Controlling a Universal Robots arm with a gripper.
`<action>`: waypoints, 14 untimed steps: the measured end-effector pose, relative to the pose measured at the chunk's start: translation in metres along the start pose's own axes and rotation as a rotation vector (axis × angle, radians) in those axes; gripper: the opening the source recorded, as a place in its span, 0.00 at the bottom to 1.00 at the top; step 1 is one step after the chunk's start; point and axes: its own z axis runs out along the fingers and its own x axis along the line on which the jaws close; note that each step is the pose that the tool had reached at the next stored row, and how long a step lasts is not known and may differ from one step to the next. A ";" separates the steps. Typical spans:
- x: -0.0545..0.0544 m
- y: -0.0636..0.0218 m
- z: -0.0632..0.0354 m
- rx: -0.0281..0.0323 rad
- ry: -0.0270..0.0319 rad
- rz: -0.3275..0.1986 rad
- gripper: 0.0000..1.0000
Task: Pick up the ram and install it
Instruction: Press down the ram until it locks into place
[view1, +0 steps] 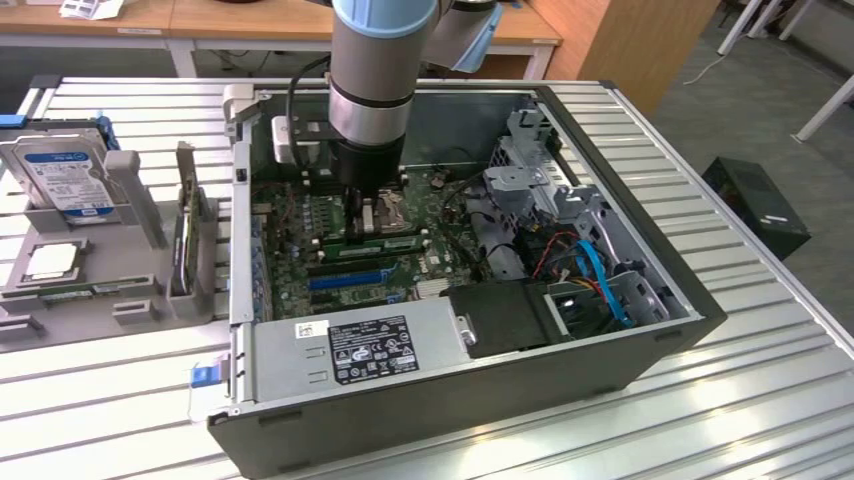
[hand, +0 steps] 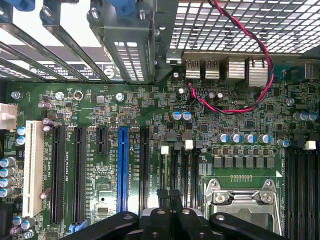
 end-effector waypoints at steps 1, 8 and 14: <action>0.000 0.0000 0.0000 0.0000 0.0000 0.000 0.11; 0.000 0.0003 -0.0070 -0.0001 0.0000 0.000 0.11; -0.001 0.0011 -0.0240 -0.0001 -0.0001 0.000 0.11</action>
